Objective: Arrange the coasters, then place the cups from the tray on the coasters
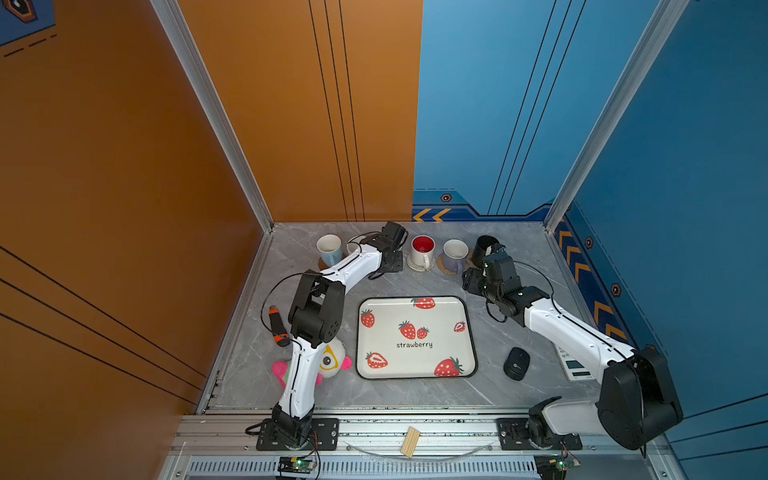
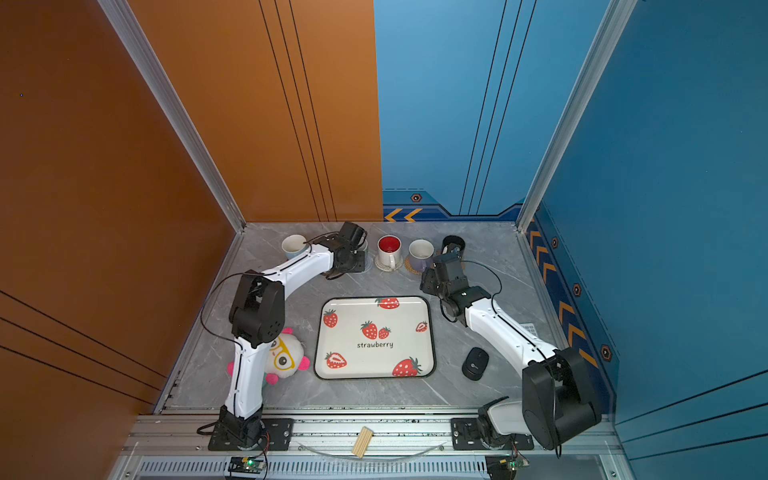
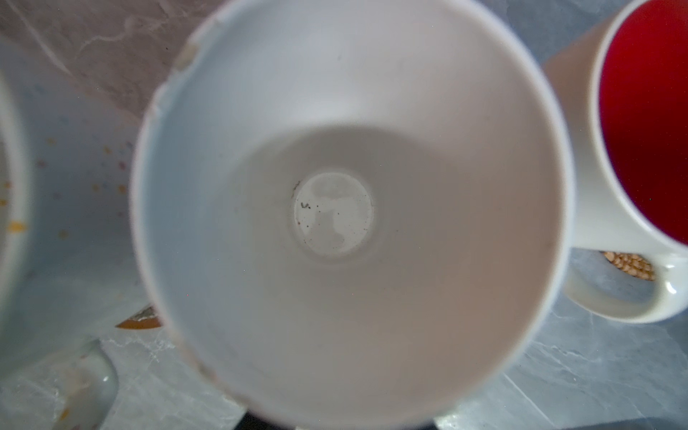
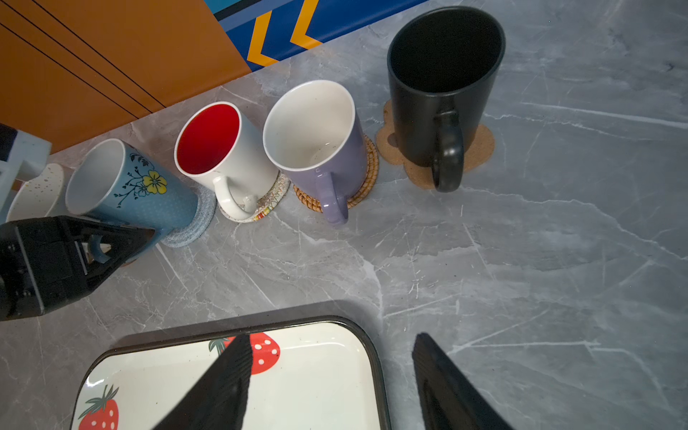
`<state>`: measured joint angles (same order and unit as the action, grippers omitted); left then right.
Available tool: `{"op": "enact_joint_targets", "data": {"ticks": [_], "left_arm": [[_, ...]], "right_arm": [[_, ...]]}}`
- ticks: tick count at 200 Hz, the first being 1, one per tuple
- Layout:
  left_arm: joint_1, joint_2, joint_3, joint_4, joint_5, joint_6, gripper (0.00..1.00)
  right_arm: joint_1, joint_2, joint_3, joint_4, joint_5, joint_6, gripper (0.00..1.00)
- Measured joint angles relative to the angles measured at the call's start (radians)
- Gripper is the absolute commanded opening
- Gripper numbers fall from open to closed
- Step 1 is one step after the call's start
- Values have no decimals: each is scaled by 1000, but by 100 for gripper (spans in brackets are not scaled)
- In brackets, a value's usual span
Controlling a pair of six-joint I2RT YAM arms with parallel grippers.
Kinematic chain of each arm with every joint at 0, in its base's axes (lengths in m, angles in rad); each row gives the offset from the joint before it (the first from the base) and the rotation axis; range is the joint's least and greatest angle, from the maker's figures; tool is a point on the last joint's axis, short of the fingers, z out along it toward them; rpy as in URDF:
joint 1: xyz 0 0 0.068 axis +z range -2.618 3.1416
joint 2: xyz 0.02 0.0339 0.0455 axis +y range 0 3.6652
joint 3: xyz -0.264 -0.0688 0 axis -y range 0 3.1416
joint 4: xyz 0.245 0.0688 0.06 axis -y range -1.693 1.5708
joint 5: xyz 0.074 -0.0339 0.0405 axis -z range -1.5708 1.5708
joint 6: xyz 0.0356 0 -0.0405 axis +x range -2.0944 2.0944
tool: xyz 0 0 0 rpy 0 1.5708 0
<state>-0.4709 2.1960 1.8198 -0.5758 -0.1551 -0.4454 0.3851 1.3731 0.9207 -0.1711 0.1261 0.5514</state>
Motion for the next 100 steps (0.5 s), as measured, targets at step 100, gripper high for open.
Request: {"op": "enact_joint_targets", "data": {"ticks": [100], "left_arm": [[-2,-149,-81,4,-1,24,42]], "right_arm": [[0,-16,-3,-2,0,-4,81]]}}
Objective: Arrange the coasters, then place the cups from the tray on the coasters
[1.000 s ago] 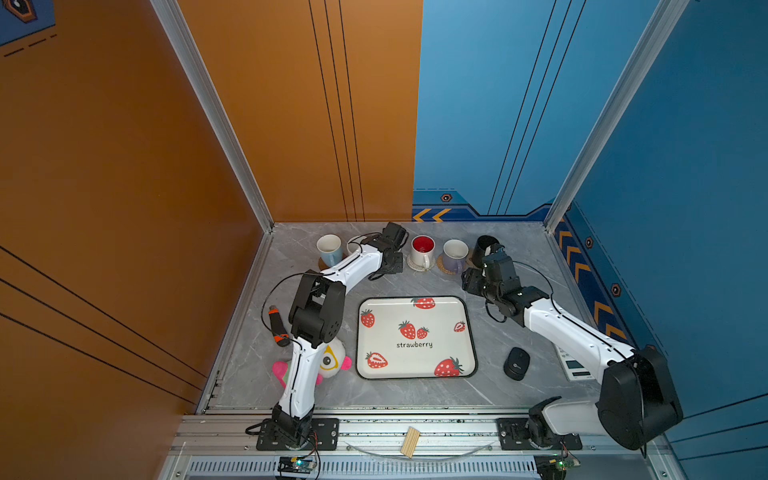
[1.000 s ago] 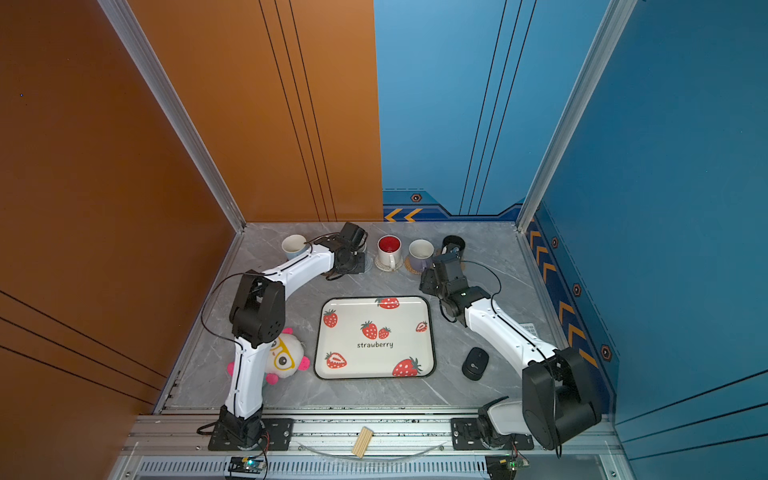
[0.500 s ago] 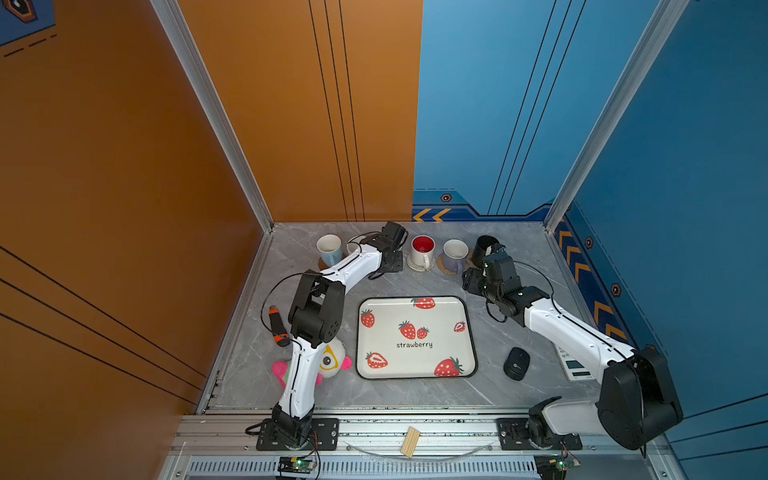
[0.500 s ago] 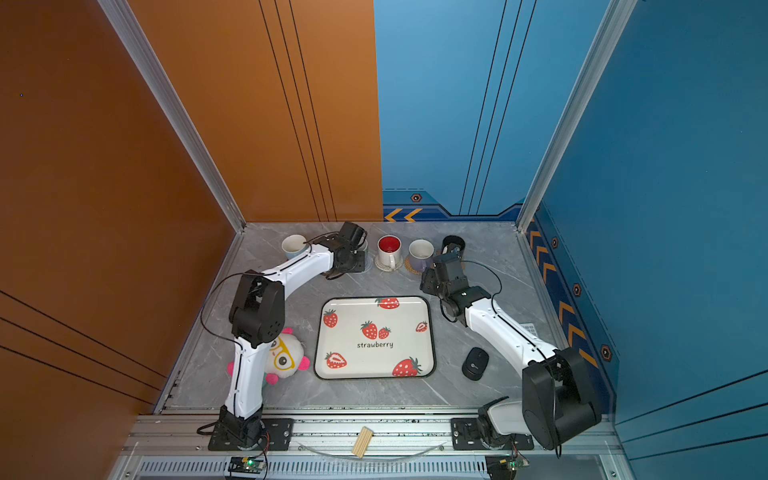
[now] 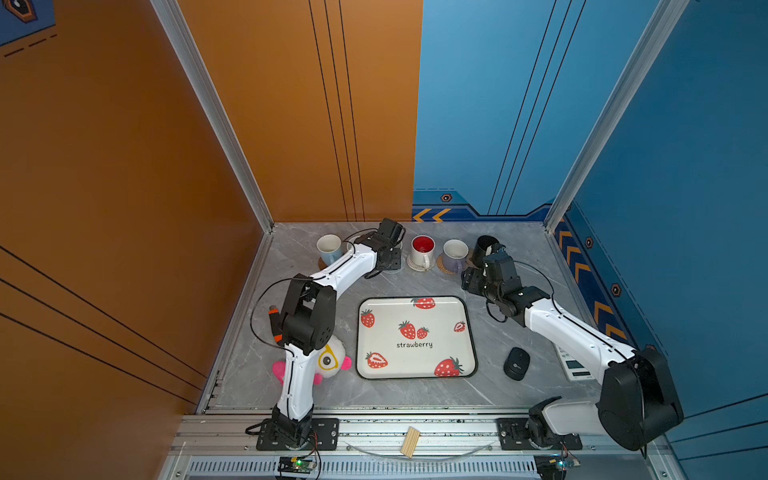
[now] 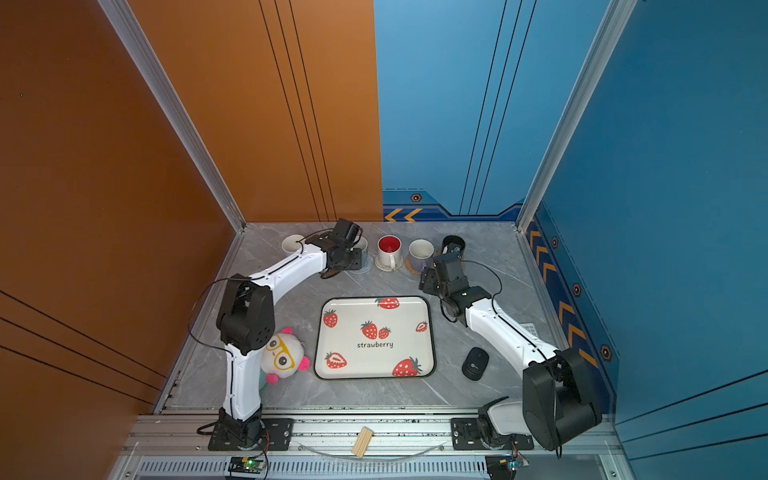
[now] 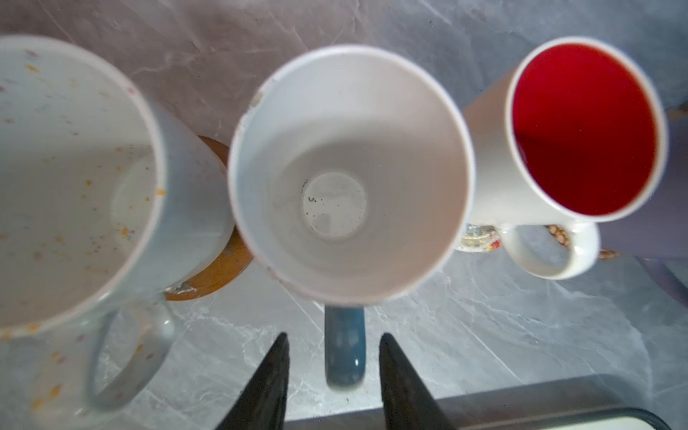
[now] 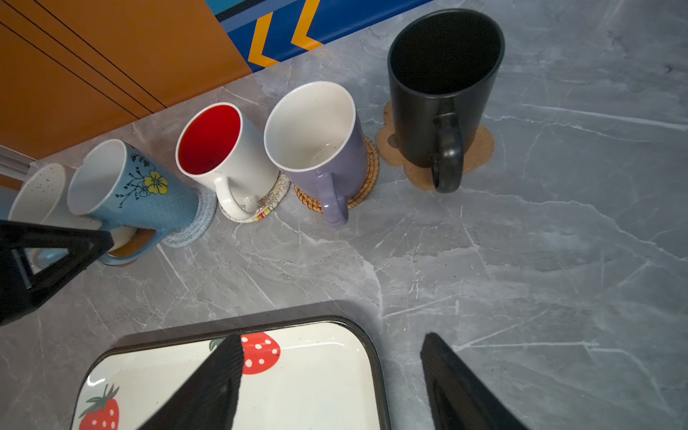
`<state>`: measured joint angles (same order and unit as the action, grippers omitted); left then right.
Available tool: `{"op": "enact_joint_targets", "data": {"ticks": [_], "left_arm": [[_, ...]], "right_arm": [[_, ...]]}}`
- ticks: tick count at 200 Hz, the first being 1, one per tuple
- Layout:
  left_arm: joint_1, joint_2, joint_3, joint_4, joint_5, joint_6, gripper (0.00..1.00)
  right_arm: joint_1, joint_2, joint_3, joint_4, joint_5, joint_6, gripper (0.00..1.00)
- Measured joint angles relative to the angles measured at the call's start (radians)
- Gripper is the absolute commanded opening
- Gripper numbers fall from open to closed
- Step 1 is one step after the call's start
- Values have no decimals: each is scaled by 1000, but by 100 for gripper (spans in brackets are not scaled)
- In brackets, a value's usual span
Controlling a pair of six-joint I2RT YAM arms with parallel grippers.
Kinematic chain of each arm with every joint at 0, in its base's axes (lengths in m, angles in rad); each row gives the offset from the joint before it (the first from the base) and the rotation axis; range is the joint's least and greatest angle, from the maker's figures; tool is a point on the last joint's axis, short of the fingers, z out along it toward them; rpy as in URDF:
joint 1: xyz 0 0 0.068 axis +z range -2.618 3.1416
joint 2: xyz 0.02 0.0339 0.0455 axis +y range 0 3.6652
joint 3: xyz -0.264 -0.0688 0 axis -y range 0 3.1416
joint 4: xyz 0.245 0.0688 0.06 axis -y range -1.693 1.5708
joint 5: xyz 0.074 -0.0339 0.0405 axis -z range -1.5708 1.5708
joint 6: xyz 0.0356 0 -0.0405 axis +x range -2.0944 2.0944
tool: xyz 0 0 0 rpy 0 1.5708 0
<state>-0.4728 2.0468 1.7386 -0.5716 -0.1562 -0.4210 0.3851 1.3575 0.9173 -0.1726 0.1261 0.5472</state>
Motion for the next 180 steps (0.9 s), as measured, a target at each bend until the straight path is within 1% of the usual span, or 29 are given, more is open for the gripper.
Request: {"op": "enact_joint_targets", "data": {"ticks": [24,37,55,73,102,105,112,118,140,180], "left_arm": [[-7,-124,-65,13,-1,25,43],[-10,-204,-122,27,-10,40,47],[-13,-347,-239,68,-32,56,55],[-13,-502,-373,118,-68,75,66],[-7,-751,-594,203,-132,115,85],[-5,-780,-620,213,-139,126,91],[-3,-833,-671,237,-153,138,100],[-1,-874,-713,253,-165,153,98],[4,-1002,-861,312,-220,164,98],[8,-1110,-1075,423,-340,187,98]], "right_arm": [[0,-56,-13,-17,4,-13,84],[-5,-106,-27,-29,9,-26,87],[-23,-209,-58,-45,11,-49,93],[-57,-319,-93,-56,12,-70,100],[-129,-475,-132,-91,8,-108,100],[-137,-487,-134,-97,8,-115,100],[-152,-513,-138,-110,8,-131,100],[-163,-529,-141,-119,8,-142,100],[-182,-569,-167,-139,8,-191,100],[-183,-583,-264,-149,5,-283,100]]}}
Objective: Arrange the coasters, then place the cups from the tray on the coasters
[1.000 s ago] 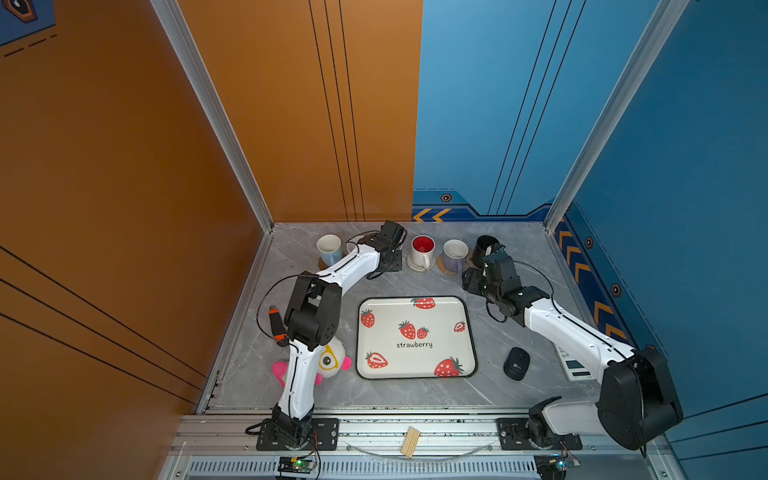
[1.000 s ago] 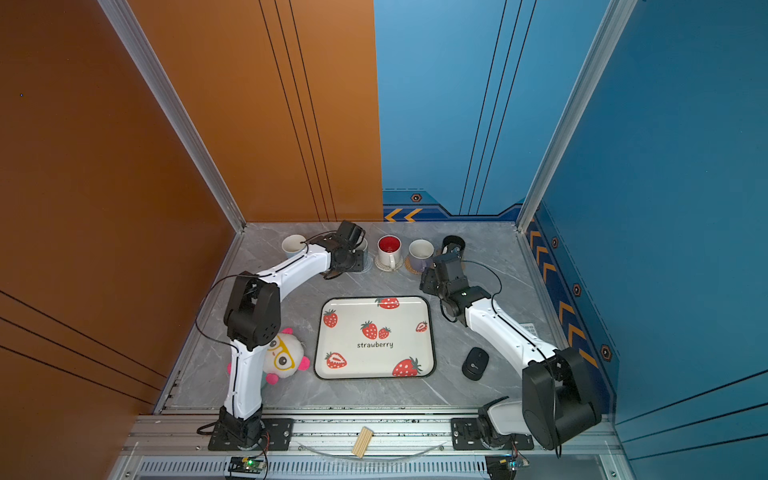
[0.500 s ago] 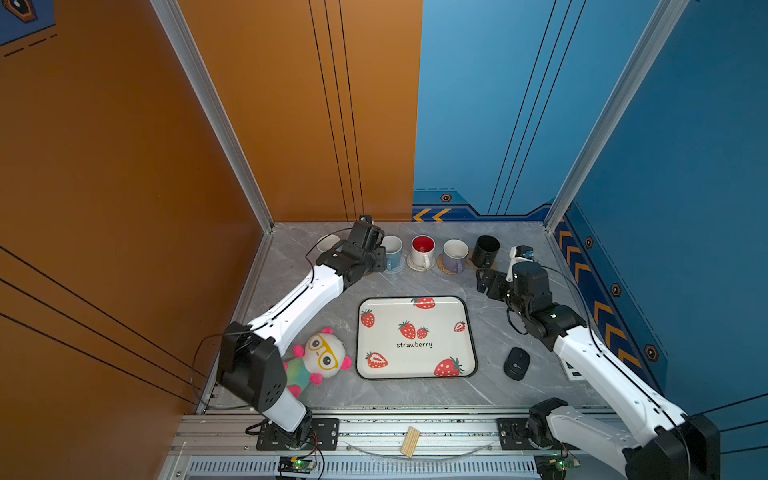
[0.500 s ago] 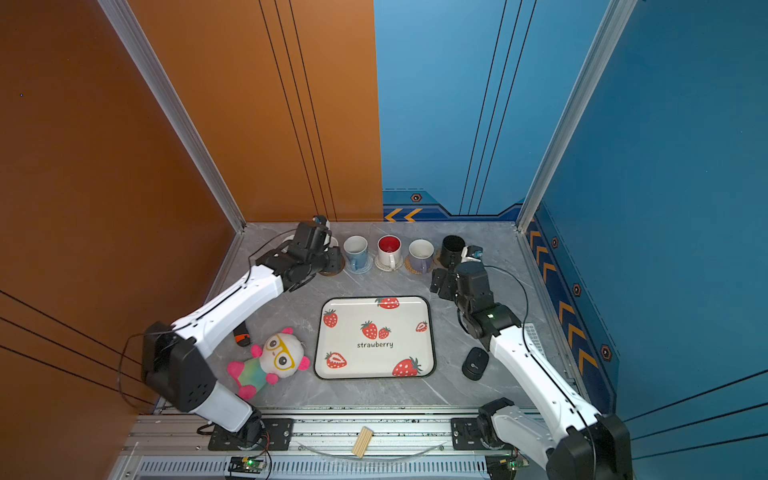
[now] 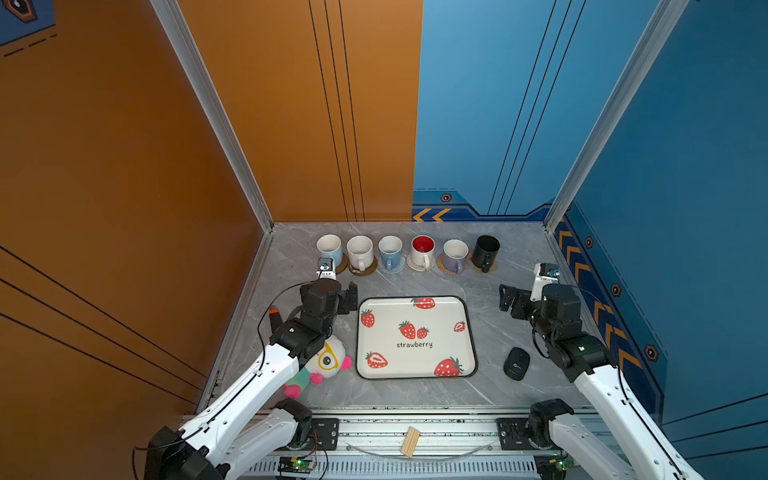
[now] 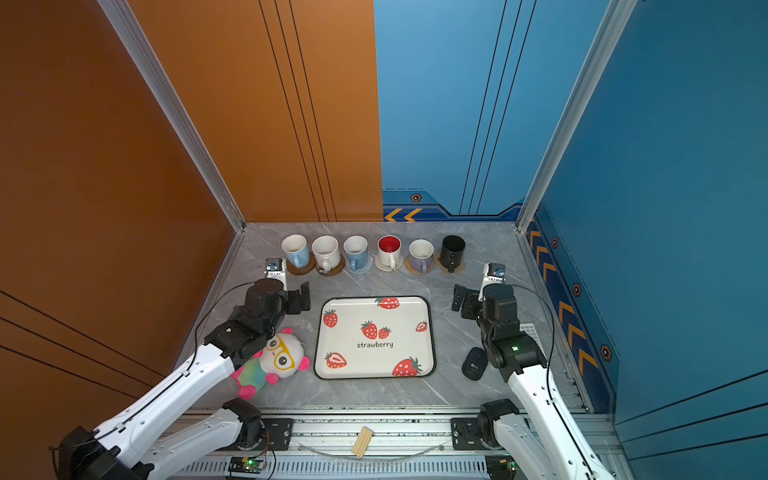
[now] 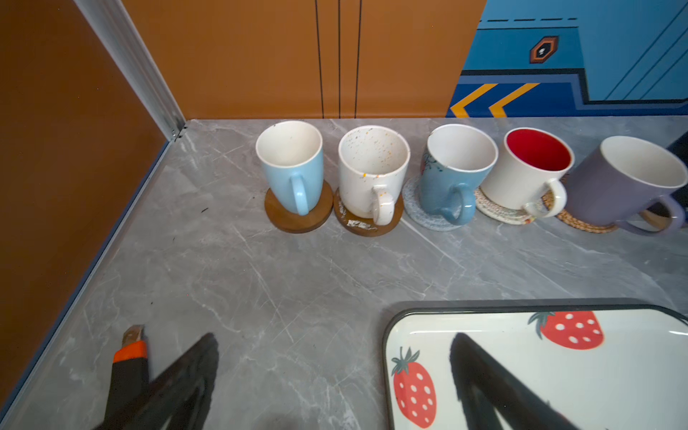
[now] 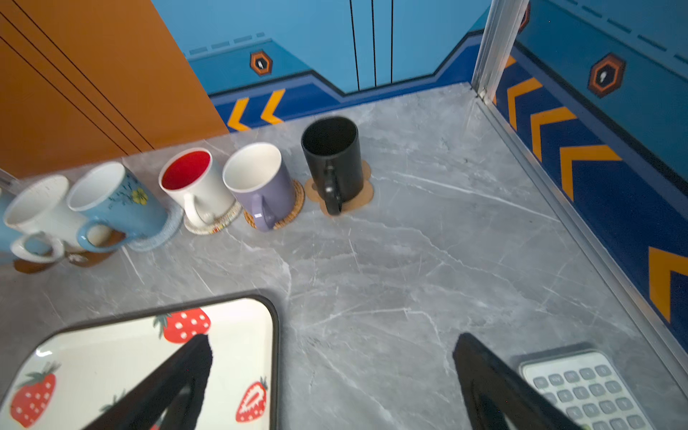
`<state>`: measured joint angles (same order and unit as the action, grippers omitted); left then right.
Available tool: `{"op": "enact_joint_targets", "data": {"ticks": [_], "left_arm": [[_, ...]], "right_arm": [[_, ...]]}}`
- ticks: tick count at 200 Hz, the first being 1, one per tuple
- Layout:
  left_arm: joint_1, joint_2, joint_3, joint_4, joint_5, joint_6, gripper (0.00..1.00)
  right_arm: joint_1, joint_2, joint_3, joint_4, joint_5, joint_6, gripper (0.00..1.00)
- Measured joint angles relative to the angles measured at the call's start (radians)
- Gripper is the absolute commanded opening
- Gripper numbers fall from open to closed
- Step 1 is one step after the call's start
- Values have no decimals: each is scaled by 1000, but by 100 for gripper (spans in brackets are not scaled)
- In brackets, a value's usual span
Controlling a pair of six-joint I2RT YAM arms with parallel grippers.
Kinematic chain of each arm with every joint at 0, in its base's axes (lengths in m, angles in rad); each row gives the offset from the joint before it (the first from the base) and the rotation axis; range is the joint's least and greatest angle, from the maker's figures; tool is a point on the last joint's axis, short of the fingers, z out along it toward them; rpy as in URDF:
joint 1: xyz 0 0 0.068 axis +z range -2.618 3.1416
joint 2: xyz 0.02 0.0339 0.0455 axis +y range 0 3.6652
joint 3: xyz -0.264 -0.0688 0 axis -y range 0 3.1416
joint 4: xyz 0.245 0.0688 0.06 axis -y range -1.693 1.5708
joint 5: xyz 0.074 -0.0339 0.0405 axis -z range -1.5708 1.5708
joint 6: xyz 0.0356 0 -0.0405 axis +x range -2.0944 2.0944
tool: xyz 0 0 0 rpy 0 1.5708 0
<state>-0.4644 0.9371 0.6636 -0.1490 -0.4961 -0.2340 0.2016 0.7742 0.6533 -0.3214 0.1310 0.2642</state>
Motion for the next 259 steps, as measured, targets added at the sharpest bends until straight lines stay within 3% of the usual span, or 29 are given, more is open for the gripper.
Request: {"op": "enact_joint_targets", "data": {"ticks": [45,92,122,178,214,259], "left_arm": [[48,-49,-251,225,-132,58,98],[158,-42,-400,517,-137,156,98],[220,44,-422,678,-100,183,98],[293,396,-403,905,63,246,98],[298,531,-354,1039,146,307,98],[338,645,-410,1260,235,321,98]], "right_arm": [[-43,24,-124,90,14,-62,100],[-153,85,-208,238,3,-93,100],[-212,97,-261,358,-6,-92,100],[-228,139,-407,647,-7,-93,100],[-229,232,-408,765,-7,-93,100],[-229,382,-399,859,-8,-111,100]]}}
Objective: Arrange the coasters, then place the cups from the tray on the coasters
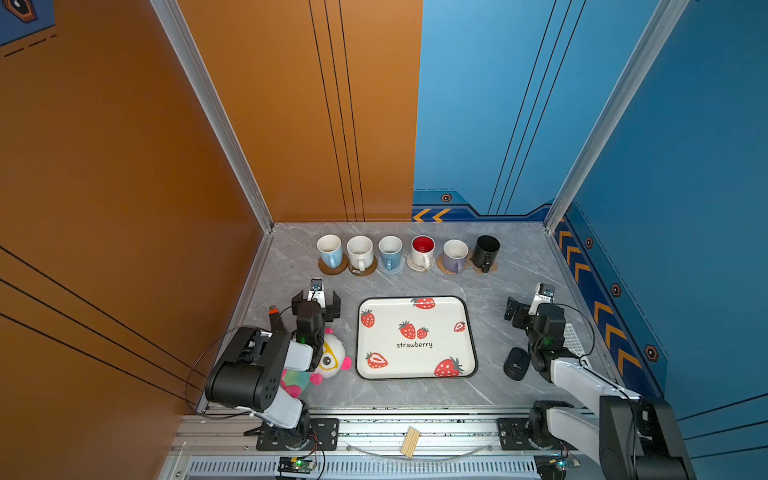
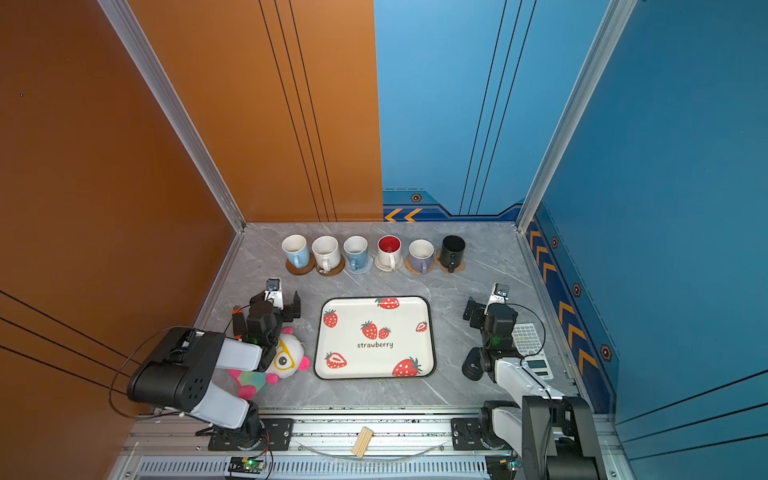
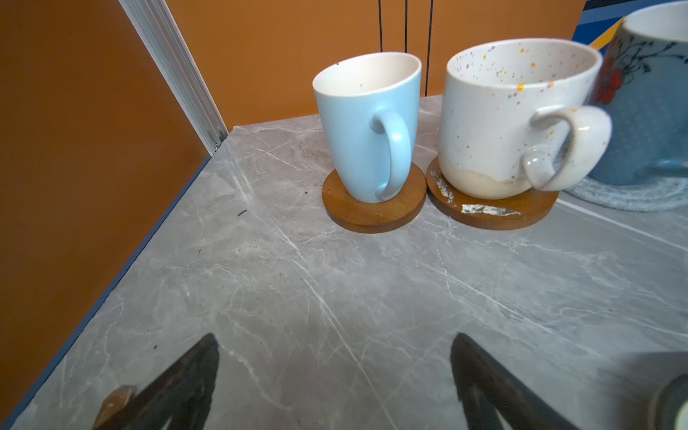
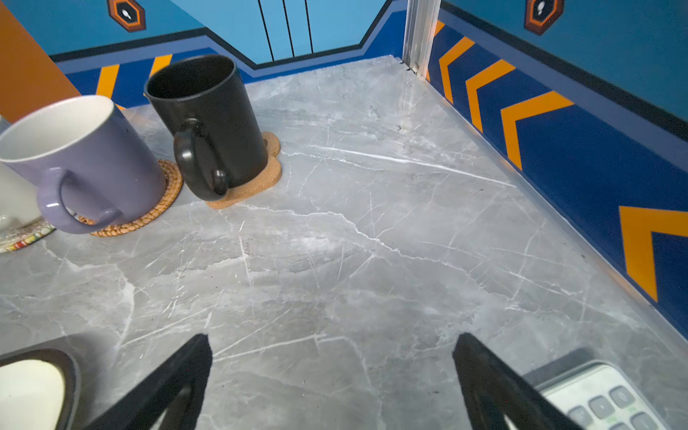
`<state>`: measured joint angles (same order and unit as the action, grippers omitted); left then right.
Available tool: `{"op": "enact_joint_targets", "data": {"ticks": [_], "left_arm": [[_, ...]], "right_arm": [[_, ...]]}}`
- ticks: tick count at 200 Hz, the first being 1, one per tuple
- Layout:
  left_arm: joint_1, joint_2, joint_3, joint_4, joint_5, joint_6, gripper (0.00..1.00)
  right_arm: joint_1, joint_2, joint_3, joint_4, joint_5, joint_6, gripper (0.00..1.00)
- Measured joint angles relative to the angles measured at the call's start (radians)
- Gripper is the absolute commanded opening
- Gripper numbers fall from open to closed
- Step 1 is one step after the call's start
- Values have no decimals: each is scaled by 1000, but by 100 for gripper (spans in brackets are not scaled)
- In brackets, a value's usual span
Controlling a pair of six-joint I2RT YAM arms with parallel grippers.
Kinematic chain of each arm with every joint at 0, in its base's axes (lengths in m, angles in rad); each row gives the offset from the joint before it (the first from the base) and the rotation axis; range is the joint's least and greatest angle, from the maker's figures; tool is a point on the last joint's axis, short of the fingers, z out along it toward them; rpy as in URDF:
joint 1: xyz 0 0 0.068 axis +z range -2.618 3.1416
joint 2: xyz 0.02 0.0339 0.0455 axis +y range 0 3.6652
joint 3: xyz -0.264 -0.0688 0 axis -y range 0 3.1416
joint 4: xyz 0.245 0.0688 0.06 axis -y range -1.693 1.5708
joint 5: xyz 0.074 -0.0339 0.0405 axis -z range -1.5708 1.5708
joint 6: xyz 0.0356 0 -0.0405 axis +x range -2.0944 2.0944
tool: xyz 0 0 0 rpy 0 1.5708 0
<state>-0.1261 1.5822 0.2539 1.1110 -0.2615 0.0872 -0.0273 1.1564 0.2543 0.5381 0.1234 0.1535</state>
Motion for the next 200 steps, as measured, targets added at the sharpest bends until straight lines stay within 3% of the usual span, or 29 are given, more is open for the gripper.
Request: {"op": "enact_joint_targets", "data": {"ticks": [77,200], "left_arm": [[4,0,53,-21,-31,-13,98],[8,0,63,-69,-103,-43,98]], "right_arm": [[0,215,132,109,-110,-78,100],[-19,274,182,140,-255,-105,100]]}}
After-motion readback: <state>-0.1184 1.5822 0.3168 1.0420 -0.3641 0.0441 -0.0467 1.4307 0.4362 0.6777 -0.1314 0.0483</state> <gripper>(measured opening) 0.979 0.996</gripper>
